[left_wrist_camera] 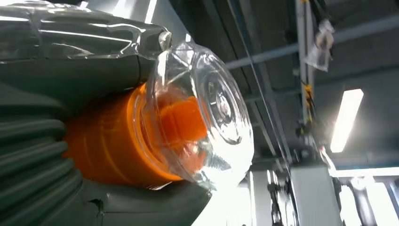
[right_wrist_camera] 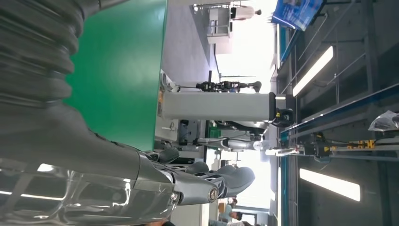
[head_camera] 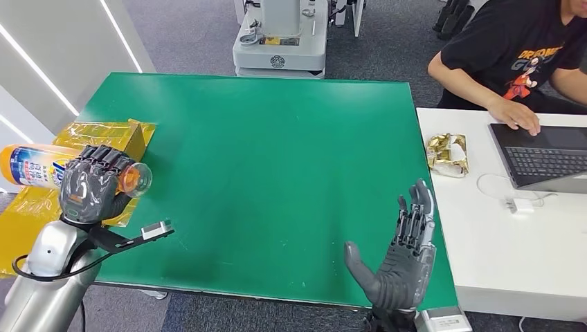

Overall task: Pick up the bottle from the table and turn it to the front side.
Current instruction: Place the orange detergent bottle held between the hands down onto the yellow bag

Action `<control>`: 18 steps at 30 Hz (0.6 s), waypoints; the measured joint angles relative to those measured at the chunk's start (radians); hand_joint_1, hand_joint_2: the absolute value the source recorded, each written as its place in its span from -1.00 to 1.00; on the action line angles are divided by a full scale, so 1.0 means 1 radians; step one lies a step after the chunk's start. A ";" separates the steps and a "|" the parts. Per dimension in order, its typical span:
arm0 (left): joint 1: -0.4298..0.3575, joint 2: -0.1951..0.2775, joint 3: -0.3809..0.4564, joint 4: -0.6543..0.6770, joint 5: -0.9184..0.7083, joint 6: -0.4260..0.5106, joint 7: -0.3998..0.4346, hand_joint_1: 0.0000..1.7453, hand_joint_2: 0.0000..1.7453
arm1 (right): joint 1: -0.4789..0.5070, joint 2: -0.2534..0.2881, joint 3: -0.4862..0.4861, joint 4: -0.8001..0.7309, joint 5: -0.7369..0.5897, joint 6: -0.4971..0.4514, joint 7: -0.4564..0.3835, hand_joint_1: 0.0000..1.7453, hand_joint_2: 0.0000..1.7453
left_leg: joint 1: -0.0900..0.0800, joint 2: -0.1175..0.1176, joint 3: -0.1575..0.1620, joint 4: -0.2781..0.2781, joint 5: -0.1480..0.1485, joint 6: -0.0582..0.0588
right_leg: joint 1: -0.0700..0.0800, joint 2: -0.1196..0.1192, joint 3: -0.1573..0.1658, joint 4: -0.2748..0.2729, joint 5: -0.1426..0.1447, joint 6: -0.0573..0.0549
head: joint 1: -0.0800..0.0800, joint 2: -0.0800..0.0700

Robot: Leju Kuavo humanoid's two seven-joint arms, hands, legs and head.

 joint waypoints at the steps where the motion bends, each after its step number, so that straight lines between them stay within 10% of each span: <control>1: -0.002 0.014 -0.001 0.010 -0.008 -0.027 -0.006 1.00 1.00 | 0.001 0.000 -0.001 -0.001 -0.002 0.008 -0.002 -1.00 1.00 | 0.000 0.000 0.000 0.000 0.000 0.000 | 0.000 0.000 0.000 0.000 0.000 0.000 | 0.000 0.000; 10: -0.040 0.131 -0.044 0.204 -0.126 -0.140 -0.046 1.00 1.00 | 0.008 0.000 -0.008 -0.003 -0.016 0.044 -0.017 -1.00 1.00 | 0.001 0.002 0.001 0.000 0.000 -0.001 | 0.001 0.002 0.000 0.000 0.000 -0.001 | 0.000 0.000; 18: -0.230 0.131 -0.196 0.506 -0.172 -0.195 -0.112 1.00 1.00 | 0.008 0.000 -0.008 -0.004 -0.016 0.040 -0.019 -1.00 1.00 | 0.001 0.002 0.001 0.000 0.000 -0.001 | 0.001 0.001 0.000 0.000 0.000 -0.002 | 0.000 0.000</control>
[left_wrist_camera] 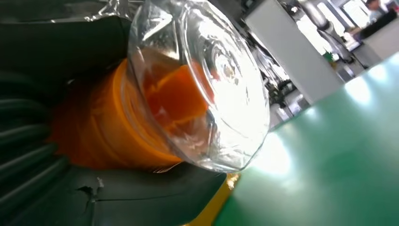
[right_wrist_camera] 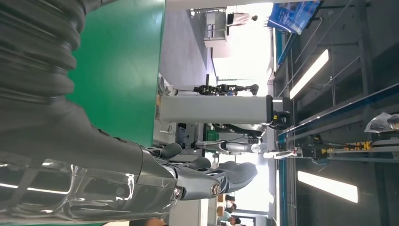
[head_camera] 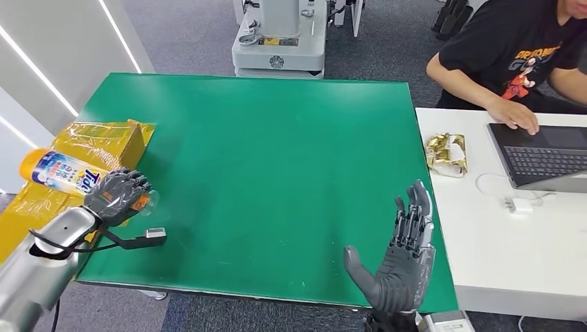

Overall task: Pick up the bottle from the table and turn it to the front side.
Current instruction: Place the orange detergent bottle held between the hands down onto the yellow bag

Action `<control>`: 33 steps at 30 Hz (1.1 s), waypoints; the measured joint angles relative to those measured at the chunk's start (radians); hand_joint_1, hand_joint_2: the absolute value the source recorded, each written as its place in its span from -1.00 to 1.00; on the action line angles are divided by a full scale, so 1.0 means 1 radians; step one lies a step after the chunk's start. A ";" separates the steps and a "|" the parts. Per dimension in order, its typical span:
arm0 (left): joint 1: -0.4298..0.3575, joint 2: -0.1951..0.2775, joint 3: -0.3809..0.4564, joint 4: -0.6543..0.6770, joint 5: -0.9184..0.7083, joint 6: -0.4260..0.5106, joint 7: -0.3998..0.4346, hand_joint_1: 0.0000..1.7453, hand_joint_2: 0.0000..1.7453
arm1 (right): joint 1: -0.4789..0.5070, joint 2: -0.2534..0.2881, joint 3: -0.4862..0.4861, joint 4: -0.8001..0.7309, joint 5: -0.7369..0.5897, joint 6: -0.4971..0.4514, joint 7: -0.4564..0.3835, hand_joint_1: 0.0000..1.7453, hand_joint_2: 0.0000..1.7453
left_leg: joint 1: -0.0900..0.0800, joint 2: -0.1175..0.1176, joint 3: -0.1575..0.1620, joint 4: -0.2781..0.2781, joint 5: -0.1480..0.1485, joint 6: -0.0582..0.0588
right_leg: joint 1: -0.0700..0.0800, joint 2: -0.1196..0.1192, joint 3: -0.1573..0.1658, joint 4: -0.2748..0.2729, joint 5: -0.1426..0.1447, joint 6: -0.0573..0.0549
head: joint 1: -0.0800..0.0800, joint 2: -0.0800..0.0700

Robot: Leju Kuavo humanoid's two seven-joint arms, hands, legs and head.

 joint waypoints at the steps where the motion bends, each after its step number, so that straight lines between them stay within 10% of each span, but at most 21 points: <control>1: -0.031 -0.004 -0.021 0.043 -0.001 -0.004 -0.006 1.00 1.00 | 0.000 0.000 0.000 0.000 -0.001 -0.001 -0.001 -1.00 1.00 | 0.000 0.000 0.000 0.000 0.000 0.000 | 0.000 0.000 0.000 0.000 0.000 0.000 | 0.000 0.000; 13: -0.343 -0.091 -0.265 0.454 -0.056 -0.030 -0.022 1.00 1.00 | -0.020 0.018 -0.011 -0.021 0.039 -0.046 0.040 -1.00 1.00 | 0.000 -0.001 0.000 0.000 0.000 0.000 | 0.000 -0.001 0.000 0.000 0.001 -0.001 | 0.000 0.000; 33: -0.430 -0.161 -0.339 0.591 -0.035 -0.138 -0.024 1.00 1.00 | -0.013 0.032 -0.034 -0.053 0.050 -0.059 0.053 -1.00 1.00 | 0.000 -0.002 0.000 0.000 0.002 -0.002 | 0.000 -0.002 0.000 0.000 0.001 -0.002 | 0.000 0.000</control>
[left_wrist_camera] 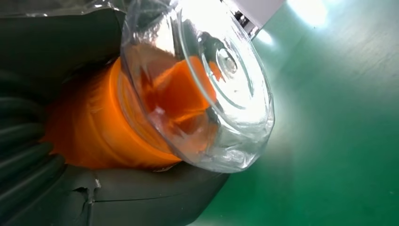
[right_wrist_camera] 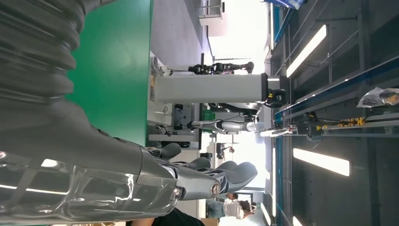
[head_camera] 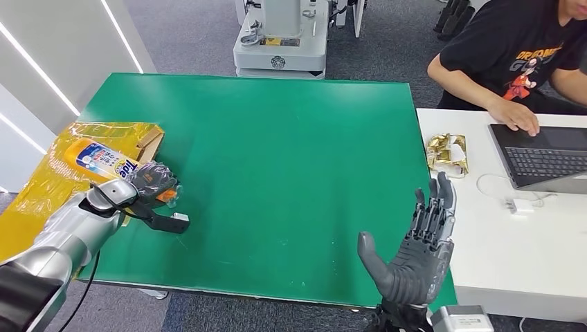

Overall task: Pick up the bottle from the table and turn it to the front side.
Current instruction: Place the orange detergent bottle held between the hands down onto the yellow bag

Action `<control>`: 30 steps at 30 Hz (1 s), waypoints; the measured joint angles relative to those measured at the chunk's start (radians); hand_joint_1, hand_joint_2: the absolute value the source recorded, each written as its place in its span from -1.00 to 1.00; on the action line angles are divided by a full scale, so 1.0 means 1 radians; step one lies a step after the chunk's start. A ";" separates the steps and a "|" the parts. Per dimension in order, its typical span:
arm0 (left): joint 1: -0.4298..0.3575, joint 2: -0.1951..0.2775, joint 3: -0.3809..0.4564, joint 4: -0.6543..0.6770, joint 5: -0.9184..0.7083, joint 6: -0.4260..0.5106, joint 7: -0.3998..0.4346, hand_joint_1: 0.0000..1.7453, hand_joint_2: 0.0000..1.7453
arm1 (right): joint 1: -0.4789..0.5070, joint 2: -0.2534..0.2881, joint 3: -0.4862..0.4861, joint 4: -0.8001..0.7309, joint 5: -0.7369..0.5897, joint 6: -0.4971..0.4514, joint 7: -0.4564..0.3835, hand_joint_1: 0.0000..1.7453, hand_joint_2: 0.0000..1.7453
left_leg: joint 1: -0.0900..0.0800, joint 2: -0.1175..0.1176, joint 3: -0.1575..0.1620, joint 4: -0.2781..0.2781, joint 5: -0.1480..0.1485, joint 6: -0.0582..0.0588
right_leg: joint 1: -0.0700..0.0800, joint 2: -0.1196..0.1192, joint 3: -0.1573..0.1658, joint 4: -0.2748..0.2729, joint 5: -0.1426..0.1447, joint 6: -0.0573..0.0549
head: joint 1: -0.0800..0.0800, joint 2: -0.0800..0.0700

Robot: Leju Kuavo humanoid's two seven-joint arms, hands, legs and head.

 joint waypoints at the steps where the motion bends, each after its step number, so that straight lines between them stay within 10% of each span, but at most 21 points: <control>1: -0.003 -0.001 -0.001 0.003 0.004 -0.018 0.003 1.00 1.00 | 0.000 0.000 0.000 0.000 0.001 -0.001 0.000 -1.00 1.00 | 0.000 0.000 0.000 0.000 0.000 0.000 | 0.000 0.000 0.000 0.000 0.000 0.000 | 0.000 0.000; 18: -0.061 0.097 -0.051 0.052 -0.043 -0.123 0.293 1.00 1.00 | -0.002 0.002 0.004 0.001 0.025 0.016 0.009 -1.00 1.00 | 0.001 0.003 0.000 0.000 0.000 -0.001 | 0.001 0.003 -0.001 0.001 0.000 0.000 | 0.000 0.000; 30: -0.058 0.159 -0.052 0.068 -0.034 -0.144 0.264 1.00 1.00 | -0.005 0.002 0.009 0.009 0.031 0.005 0.004 -1.00 1.00 | 0.001 0.002 0.000 0.000 0.000 -0.001 | 0.001 0.002 -0.001 0.001 0.000 0.000 | 0.000 0.000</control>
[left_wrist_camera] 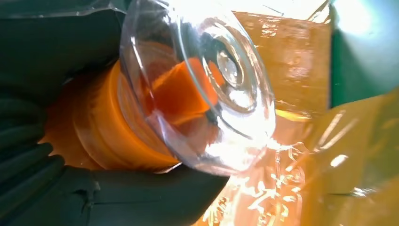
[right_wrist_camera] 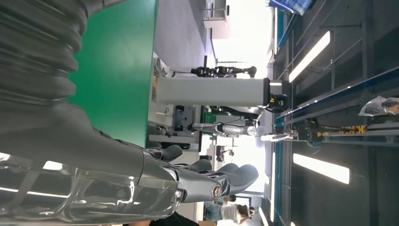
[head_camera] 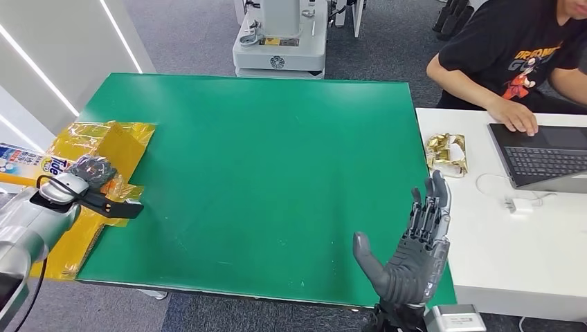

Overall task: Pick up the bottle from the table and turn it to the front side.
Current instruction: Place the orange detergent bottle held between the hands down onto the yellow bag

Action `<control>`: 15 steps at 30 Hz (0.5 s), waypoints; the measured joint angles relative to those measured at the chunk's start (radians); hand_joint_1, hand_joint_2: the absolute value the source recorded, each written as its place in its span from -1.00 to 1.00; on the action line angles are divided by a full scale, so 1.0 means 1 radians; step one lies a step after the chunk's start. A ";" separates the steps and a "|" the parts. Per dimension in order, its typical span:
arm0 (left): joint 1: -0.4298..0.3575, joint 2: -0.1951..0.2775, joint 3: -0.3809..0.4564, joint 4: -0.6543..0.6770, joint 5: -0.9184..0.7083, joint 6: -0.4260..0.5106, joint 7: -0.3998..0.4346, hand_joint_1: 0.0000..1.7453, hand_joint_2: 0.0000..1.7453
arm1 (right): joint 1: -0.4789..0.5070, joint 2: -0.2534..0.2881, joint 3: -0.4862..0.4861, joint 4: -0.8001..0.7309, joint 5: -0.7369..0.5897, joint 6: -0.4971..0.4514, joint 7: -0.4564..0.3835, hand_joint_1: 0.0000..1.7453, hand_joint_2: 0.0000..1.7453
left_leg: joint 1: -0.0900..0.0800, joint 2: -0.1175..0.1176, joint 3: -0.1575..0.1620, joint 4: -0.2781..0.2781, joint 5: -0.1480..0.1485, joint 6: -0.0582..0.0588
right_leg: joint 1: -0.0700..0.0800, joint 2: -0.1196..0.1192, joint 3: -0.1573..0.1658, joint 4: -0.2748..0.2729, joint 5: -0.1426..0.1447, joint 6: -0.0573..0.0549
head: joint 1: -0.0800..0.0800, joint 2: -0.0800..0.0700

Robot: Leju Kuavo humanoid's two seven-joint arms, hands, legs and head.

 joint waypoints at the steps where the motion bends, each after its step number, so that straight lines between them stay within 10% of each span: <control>1: 0.000 -0.001 0.000 0.000 0.002 -0.009 -0.017 1.00 1.00 | 0.000 0.000 0.000 0.000 -0.001 -0.001 -0.002 -1.00 1.00 | 0.000 0.000 0.000 0.000 0.000 0.000 | 0.000 0.000 0.000 0.000 0.000 0.000 | 0.000 0.000; 15: 0.022 -0.054 0.000 0.007 0.130 -0.136 -0.231 1.00 1.00 | 0.005 0.000 -0.006 0.003 -0.022 -0.027 -0.010 -1.00 1.00 | 0.000 0.000 0.000 0.000 0.000 0.000 | 0.000 0.000 0.000 -0.001 0.000 0.000 | 0.000 0.000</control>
